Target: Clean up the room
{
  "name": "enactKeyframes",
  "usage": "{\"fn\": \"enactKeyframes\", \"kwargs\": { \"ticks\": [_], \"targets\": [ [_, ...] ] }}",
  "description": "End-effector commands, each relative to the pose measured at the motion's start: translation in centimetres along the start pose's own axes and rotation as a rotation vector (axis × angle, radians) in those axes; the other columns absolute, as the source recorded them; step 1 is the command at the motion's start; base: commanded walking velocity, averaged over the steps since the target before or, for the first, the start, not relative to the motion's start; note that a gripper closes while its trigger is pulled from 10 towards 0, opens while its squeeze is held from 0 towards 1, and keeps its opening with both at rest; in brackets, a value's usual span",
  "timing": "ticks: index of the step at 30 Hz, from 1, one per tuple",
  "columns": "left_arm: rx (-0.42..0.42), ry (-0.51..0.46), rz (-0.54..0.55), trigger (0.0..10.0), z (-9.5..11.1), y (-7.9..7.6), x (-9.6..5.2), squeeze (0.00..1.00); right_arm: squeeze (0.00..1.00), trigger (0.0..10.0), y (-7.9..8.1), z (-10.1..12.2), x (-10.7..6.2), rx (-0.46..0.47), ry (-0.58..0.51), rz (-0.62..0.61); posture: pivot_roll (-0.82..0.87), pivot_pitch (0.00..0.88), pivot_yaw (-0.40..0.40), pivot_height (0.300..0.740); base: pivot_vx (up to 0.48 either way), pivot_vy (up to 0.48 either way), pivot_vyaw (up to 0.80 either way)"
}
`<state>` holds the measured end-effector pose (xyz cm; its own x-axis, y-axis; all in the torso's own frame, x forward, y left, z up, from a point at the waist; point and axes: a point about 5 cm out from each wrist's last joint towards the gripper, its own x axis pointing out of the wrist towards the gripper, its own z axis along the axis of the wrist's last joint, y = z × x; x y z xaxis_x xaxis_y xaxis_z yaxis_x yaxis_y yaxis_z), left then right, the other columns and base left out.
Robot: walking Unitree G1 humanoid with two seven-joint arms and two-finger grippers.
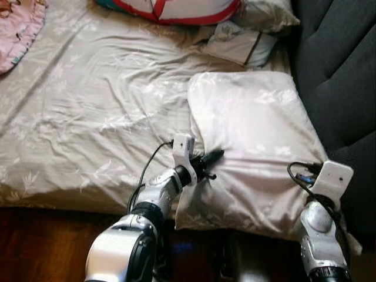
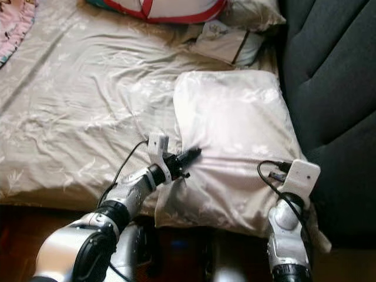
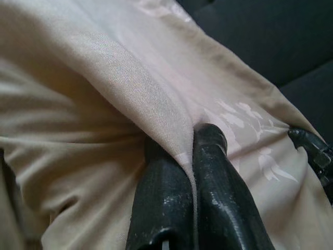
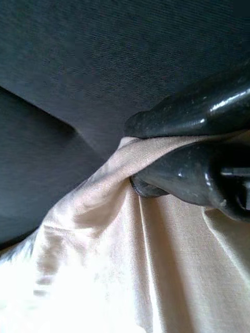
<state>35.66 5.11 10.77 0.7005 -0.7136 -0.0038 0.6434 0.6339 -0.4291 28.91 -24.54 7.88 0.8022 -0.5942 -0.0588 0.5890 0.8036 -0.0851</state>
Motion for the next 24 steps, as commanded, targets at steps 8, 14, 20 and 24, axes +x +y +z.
{"fn": "enactKeyframes", "kwargs": {
  "ticks": [8, 14, 20, 24],
  "targets": [
    [0.028, -0.062, 0.189, 10.0, 1.6, 3.6, -2.6, 0.0, 0.0, 10.0, -7.4, -0.6, 1.9, 0.06, 0.052, -0.322, -0.23, 0.25, -0.029, 0.66, 0.0, 0.0, 0.0],
    [0.032, -0.055, 0.182, 10.0, 1.5, 3.2, -2.2, 0.69, 0.49, 10.0, -7.0, -0.5, 2.1, 0.067, 0.06, -0.301, -0.23, 0.25, -0.027, 0.66, 0.0, 0.0, 0.0],
    [0.021, -0.057, 0.176, 10.0, 1.4, 3.1, -2.1, 1.0, 1.0, 10.0, -7.3, 0.0, 2.3, 0.061, 0.025, -0.317, -0.23, 0.25, -0.026, 0.66, 0.0, 0.0, 0.0],
    [0.017, -0.056, 0.172, 10.0, 1.4, 3.1, -2.2, 1.0, 1.0, 10.0, -7.8, 0.8, 2.5, 0.045, -0.028, -0.342, -0.23, 0.25, -0.027, 0.66, 0.0, 0.0, 0.0]
  ]
}}
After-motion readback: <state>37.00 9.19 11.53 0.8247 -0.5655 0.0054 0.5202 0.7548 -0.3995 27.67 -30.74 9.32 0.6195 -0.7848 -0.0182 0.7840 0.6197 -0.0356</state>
